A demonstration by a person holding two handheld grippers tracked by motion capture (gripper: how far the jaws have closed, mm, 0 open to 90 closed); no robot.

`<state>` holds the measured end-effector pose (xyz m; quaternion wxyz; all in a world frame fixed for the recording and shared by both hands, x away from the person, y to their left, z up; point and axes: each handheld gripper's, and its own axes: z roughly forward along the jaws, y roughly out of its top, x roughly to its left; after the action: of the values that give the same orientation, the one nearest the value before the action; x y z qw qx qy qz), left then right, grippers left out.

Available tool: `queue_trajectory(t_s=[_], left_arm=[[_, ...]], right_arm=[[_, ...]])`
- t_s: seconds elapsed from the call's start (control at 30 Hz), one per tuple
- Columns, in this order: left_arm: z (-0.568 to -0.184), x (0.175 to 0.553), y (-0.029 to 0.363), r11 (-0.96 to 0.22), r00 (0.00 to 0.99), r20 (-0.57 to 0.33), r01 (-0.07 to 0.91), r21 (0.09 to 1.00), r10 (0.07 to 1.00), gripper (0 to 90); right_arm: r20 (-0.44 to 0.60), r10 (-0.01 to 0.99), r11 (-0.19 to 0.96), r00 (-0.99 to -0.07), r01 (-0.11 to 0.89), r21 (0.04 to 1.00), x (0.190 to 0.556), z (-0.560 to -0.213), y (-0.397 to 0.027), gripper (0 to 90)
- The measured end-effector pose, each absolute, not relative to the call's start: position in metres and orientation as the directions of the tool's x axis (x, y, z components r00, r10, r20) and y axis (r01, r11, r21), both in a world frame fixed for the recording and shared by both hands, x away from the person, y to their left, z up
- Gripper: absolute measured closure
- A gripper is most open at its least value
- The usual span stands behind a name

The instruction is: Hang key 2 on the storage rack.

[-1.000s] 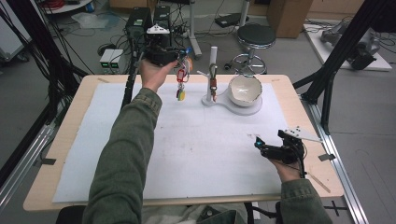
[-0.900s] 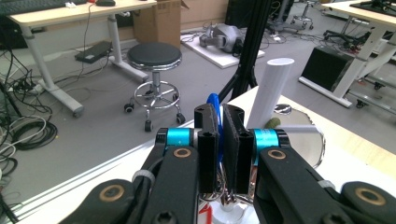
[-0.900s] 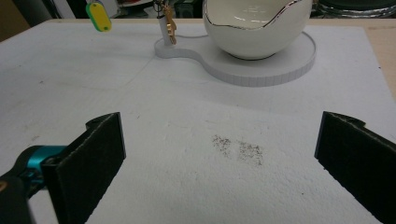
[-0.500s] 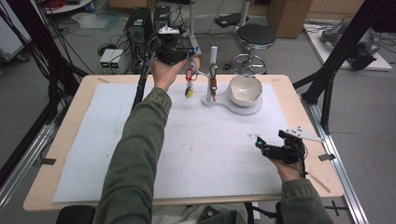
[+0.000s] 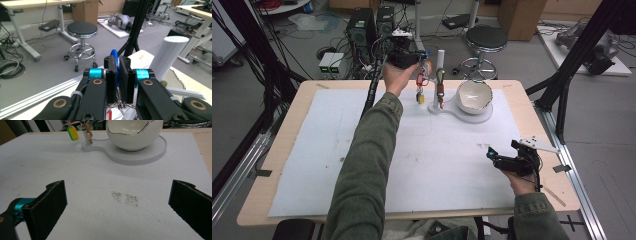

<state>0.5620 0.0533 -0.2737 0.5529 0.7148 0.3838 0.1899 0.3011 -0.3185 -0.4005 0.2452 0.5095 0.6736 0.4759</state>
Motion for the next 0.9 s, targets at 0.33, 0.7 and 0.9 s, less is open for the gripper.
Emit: queue_trajectory(t_s=[0.33,0.7,0.9], left_arm=[[-0.285,0.570,0.048,-0.092,0.626,-0.183,0.380,0.920,0.758,84.6],[-0.299,0.579,0.047,-0.123,0.621,-0.222,0.462,0.878,0.751,79.5],[-0.301,0.580,0.051,-0.135,0.609,-0.250,0.515,0.846,0.753,51.5]], right_arm=[[0.155,0.918,0.032,-0.366,0.456,0.889,0.303,-0.401,-0.318,1.0],[0.156,0.916,0.036,-0.371,0.461,0.887,0.305,-0.402,-0.317,1.0],[0.158,0.916,0.037,-0.368,0.469,0.882,0.307,-0.403,-0.316,1.0]])
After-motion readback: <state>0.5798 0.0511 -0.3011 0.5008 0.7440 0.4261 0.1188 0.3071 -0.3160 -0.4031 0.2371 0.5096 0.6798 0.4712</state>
